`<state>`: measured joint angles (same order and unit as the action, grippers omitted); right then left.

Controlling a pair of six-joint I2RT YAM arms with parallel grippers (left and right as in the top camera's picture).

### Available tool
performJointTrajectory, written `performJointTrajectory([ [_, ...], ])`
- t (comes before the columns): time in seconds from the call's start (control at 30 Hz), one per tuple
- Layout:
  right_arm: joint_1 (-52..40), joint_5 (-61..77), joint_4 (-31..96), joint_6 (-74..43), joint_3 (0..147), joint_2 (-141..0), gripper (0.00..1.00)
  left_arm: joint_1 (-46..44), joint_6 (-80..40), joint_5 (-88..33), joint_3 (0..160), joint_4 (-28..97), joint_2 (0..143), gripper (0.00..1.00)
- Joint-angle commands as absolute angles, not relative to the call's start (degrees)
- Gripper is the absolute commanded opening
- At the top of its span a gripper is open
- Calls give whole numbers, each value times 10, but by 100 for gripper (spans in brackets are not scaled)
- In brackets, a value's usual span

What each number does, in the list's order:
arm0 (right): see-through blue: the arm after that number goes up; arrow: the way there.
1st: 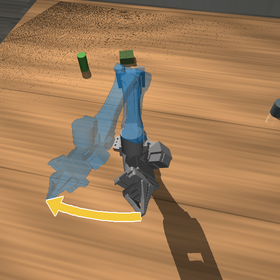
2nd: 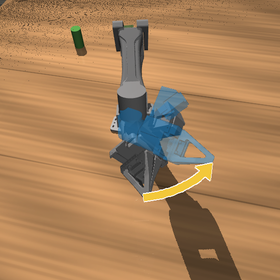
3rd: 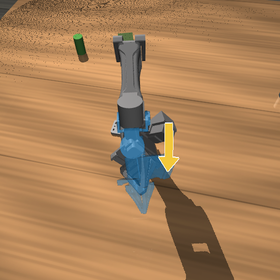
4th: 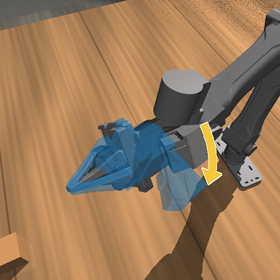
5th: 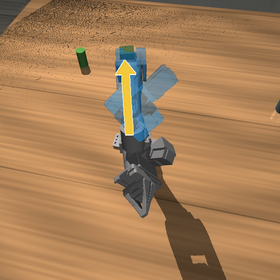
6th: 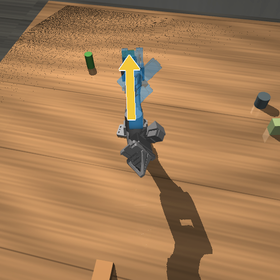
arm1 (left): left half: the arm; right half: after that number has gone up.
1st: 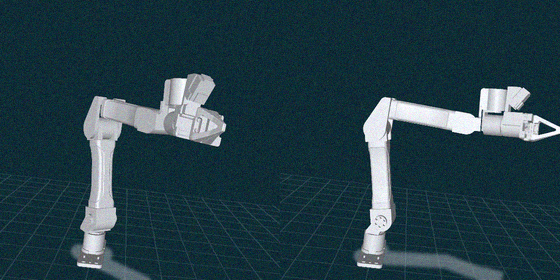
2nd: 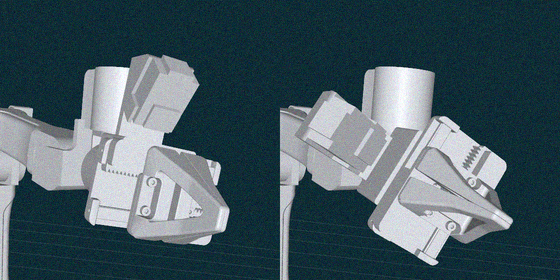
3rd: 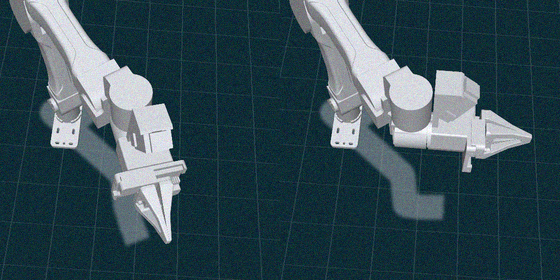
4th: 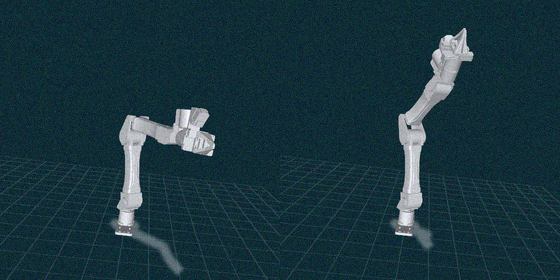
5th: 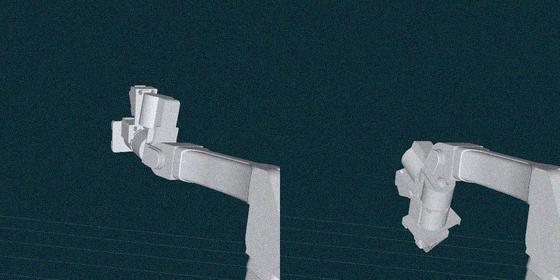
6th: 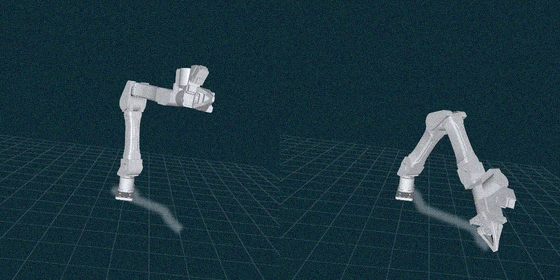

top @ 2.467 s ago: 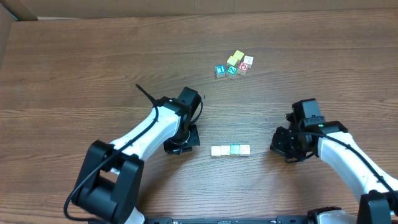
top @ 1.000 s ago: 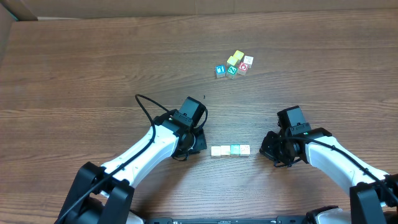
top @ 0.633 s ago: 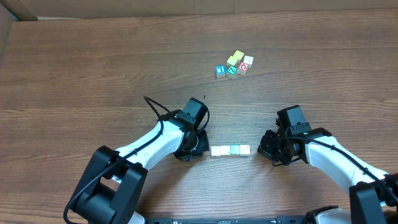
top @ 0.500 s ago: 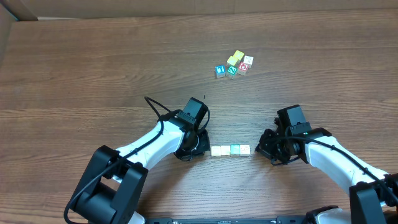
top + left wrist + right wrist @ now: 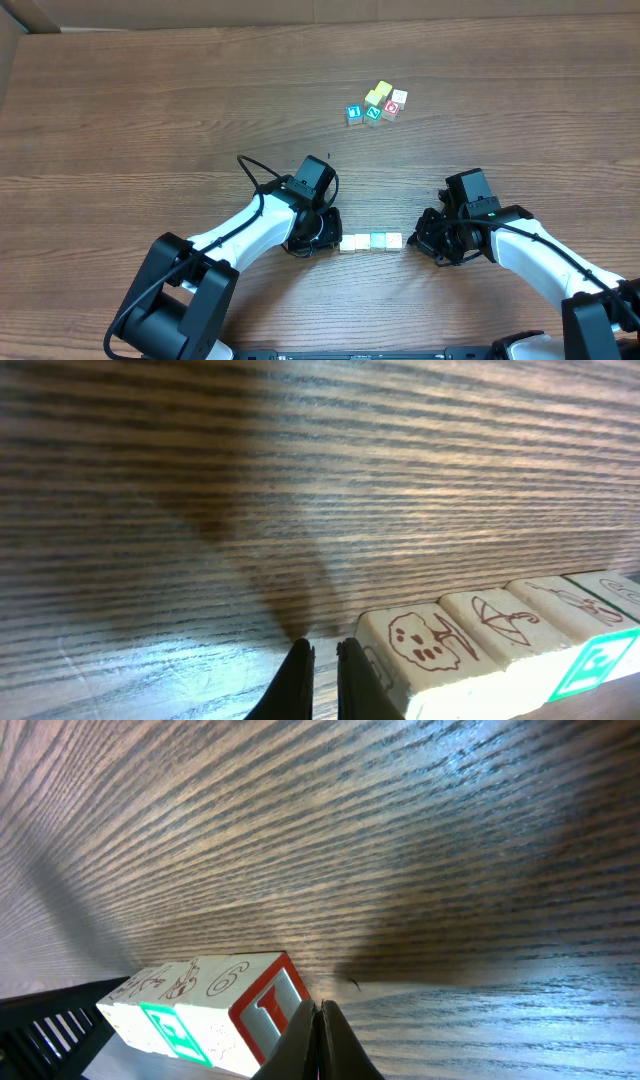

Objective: Flip 4 blocks
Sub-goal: 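Lower the left and right grippers at opposite ends of the block row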

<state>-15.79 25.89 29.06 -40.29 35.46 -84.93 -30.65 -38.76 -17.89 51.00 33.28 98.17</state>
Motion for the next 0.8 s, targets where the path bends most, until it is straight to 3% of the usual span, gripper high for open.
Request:
performJointTrajectory([
  [0.0,-161,267,289,-403,352,-852,4,-307,-373,-189,508,330,989,4],
  [0.77,-185,228,275,-406,352,-852,4,-307,-372,-163,508,357,989,4],
])
